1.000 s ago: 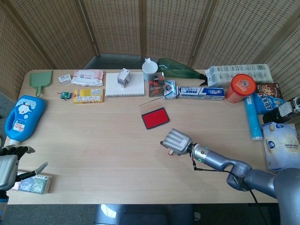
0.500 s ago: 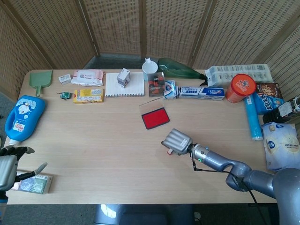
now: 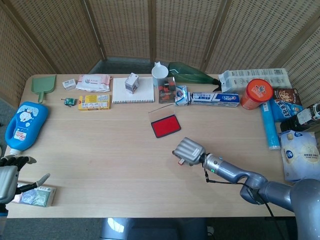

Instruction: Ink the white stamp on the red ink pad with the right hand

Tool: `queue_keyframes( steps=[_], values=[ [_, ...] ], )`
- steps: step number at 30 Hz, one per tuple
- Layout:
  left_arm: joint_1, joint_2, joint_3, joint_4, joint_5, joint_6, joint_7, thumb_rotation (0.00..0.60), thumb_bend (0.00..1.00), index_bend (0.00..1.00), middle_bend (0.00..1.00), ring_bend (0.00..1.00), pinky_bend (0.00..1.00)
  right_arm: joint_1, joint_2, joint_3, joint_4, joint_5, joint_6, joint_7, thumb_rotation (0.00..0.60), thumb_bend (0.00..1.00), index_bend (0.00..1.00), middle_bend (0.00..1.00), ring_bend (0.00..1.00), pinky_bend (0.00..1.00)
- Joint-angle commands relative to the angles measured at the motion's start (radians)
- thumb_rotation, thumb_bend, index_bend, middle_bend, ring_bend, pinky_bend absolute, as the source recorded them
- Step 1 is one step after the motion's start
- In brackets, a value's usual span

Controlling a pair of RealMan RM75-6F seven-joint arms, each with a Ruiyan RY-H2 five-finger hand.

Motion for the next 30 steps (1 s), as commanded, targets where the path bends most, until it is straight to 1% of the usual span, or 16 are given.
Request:
queue_keyframes(
  steps=[1,9,14,19,25,30],
  values=[
    [-0.001,0.000,0.000,0.000,-0.001,-0.001,0.001,0.187,0.12,0.37,0.40,0.31,0.18,-0.001,0.001,0.005,-0.006,0.011,-0.001,0.009,0.600,0.42,0.63,1.00,1.00,1.00],
    [-0.004,-0.002,-0.002,0.000,-0.001,-0.003,0.005,0.187,0.12,0.37,0.40,0.31,0.18,-0.003,0.023,0.036,-0.043,0.058,-0.002,0.029,0.600,0.44,0.66,1.00,1.00,1.00],
    [-0.009,-0.004,-0.004,-0.001,0.000,-0.007,0.009,0.190,0.12,0.37,0.40,0.31,0.18,0.002,0.053,0.079,-0.087,0.111,-0.008,0.055,0.600,0.44,0.67,1.00,1.00,1.00],
    [-0.016,-0.010,-0.004,-0.003,0.006,-0.014,0.014,0.189,0.12,0.37,0.40,0.31,0.18,0.020,0.070,0.130,-0.110,0.168,-0.031,0.051,0.600,0.45,0.68,1.00,1.00,1.00],
    [-0.019,-0.015,-0.002,-0.003,0.010,-0.015,0.020,0.190,0.12,0.37,0.40,0.31,0.18,0.055,0.065,0.184,-0.105,0.244,-0.084,0.011,0.600,0.45,0.68,1.00,1.00,1.00],
    [-0.015,-0.018,0.002,0.005,0.005,-0.015,0.015,0.188,0.12,0.37,0.40,0.31,0.18,0.089,0.029,0.221,-0.061,0.315,-0.137,-0.022,0.600,0.45,0.68,1.00,1.00,1.00]
  ],
)
